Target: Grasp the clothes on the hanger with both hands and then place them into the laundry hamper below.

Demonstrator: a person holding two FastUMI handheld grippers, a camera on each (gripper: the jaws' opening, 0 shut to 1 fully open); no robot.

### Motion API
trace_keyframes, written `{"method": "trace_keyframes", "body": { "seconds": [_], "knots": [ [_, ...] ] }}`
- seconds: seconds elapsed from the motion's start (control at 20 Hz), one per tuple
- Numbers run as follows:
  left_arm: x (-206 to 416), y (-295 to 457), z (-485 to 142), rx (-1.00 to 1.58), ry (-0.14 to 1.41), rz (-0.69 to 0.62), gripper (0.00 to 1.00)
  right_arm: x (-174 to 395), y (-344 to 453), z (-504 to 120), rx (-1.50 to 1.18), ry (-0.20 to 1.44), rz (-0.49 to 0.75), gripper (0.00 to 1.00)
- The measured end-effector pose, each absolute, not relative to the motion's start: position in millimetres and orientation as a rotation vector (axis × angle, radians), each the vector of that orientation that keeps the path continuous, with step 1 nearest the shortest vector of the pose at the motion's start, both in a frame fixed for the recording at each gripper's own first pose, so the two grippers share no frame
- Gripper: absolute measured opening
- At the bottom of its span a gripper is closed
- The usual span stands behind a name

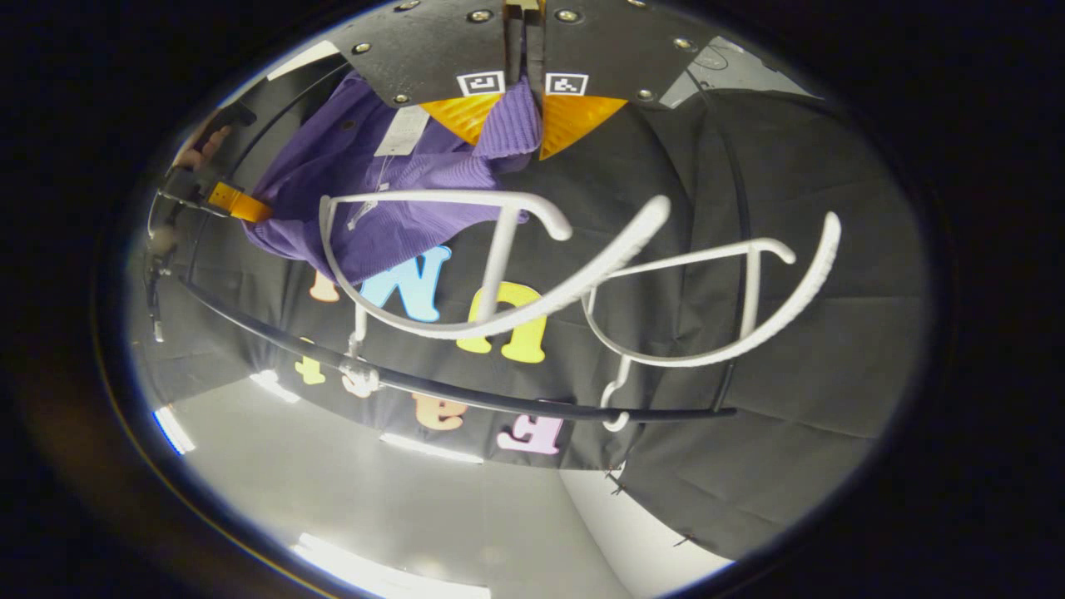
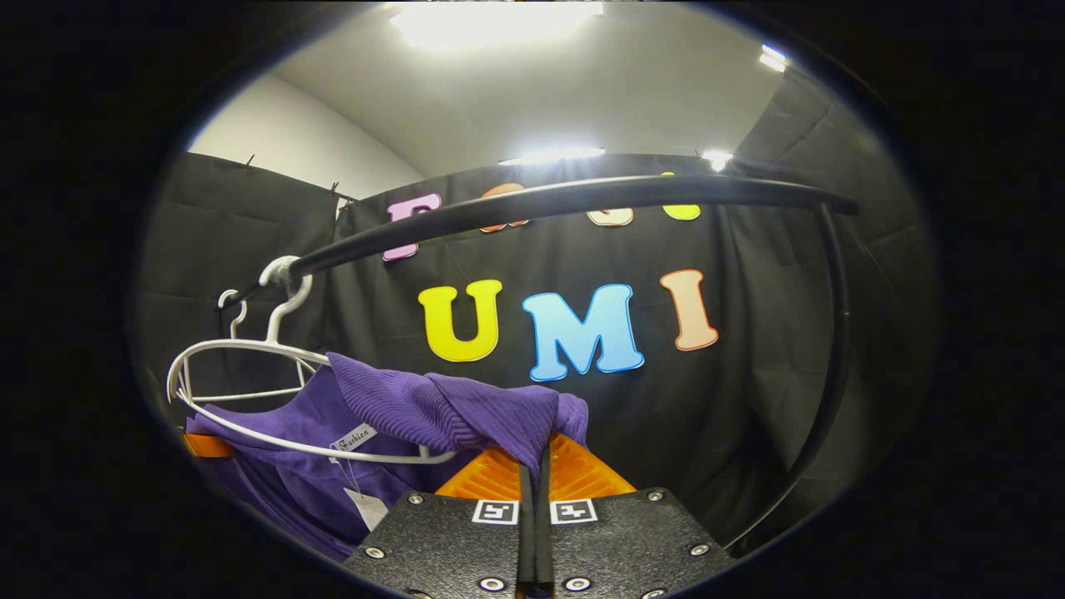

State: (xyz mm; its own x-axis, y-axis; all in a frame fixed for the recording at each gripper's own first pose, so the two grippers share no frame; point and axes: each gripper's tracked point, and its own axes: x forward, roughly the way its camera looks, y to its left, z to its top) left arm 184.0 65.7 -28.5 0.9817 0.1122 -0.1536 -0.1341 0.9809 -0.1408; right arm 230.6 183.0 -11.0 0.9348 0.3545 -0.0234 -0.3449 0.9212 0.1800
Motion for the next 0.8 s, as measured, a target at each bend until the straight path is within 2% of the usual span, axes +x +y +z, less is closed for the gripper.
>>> {"method": "trace_keyframes", "body": {
  "seconds": [0.45,0.8],
  "knots": [
    [216,18,-36,-0.131,0.168,0.106,0.03,260,140,-21,0.143,0.034,0.310,0.00],
    [233,-20,-44,-0.099,0.181,0.107,0.03,269,116,-35,0.096,0.032,0.319,0.00]
  ]
}}
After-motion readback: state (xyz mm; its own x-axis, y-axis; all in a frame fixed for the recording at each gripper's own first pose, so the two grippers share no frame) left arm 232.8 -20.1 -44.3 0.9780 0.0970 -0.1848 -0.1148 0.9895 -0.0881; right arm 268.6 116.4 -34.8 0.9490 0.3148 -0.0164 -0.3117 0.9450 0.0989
